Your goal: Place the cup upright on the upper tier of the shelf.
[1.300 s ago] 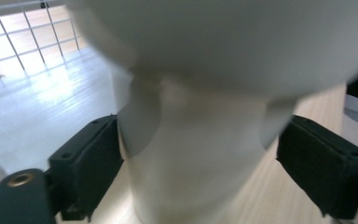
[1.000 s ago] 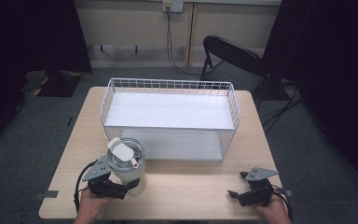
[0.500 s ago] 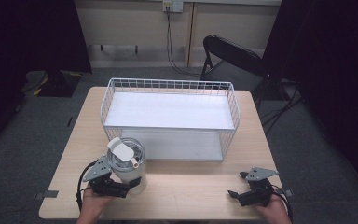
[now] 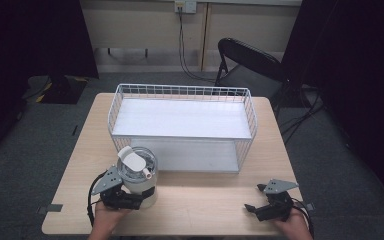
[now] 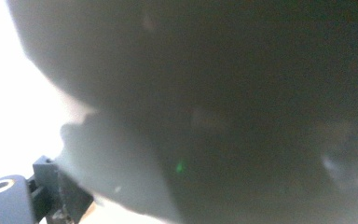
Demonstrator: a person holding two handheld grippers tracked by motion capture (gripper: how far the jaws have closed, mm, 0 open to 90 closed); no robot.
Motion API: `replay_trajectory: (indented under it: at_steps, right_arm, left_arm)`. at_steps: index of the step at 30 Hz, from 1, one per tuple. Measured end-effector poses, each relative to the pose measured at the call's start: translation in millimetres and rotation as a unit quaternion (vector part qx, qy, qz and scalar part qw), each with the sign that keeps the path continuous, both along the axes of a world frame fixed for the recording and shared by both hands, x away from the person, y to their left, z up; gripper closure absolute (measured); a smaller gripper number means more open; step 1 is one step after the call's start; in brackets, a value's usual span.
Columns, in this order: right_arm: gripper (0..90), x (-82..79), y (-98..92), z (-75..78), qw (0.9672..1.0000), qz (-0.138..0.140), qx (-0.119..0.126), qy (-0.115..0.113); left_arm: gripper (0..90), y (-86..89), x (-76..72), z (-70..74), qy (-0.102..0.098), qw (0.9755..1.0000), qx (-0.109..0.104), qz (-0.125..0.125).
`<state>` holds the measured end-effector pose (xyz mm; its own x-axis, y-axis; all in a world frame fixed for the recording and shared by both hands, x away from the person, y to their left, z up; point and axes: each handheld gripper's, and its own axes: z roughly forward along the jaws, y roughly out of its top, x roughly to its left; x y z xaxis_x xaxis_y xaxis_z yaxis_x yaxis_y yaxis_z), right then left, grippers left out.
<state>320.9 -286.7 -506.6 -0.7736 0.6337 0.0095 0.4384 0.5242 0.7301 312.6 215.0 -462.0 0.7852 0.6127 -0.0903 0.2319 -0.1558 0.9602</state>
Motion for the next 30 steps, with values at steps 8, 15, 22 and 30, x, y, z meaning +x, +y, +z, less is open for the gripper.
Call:
replay_trajectory:
  at_steps: [8,15,22,30]
  right_arm:
    - [9.7,0.0,0.0,0.0,1.0000,0.000,0.000,0.000]
    - [9.8,0.0,0.0,0.1,1.0000,0.000,0.000,0.000]
    - [9.7,0.0,0.0,0.1,1.0000,0.000,-0.001,0.000]
    - [9.8,0.0,0.0,0.1,1.0000,0.000,0.000,0.000]
  left_arm:
    - [8.7,-4.5,-0.9,1.7,-0.009,0.9999,0.003,0.010]
    - [9.1,-7.4,-1.7,13.3,-0.005,1.0000,-0.005,-0.003]
    - [9.3,-14.7,-7.2,46.4,-0.024,0.9991,-0.033,-0.012]
    - [9.5,-21.1,-8.0,66.2,-0.014,0.9980,-0.060,-0.013]
